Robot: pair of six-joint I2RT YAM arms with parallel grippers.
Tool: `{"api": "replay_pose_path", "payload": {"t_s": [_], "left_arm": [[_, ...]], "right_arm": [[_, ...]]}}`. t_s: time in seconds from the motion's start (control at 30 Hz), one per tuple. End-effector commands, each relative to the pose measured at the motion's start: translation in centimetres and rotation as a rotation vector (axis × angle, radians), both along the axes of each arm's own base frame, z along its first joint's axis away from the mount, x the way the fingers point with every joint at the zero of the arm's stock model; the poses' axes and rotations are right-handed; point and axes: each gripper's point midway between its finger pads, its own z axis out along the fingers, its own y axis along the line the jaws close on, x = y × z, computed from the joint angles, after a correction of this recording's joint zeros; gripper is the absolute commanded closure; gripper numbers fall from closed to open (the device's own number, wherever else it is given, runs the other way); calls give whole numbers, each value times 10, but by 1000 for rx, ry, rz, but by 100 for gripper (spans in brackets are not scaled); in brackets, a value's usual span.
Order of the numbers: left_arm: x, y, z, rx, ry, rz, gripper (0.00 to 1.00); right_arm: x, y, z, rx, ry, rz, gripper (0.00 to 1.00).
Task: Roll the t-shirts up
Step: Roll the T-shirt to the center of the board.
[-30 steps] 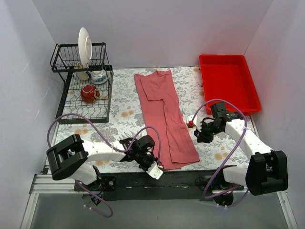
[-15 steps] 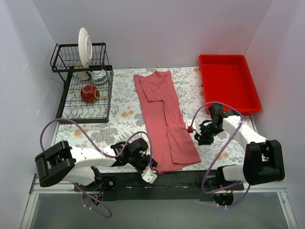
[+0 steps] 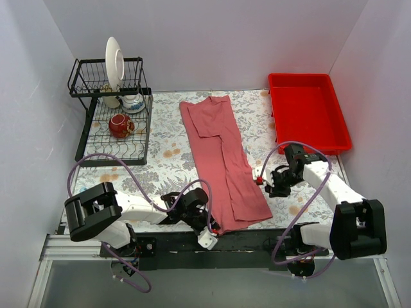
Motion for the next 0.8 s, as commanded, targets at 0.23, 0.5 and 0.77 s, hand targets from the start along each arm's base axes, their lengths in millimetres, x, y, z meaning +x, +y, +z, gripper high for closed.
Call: {"api": "replay_pose_path", "payload": {"t_s": [0.23, 0.5, 0.77], "left_arm": [[33, -7, -1, 23, -110, 137, 100], [37, 5, 26, 19, -8, 292, 100], [36, 29, 24, 70, 25, 378, 100]], "right_arm": [[-36, -5, -16, 16, -297, 391, 63], [-37, 5, -21, 71, -323, 553, 59], [-51, 18, -14, 159, -434, 731, 58]]}}
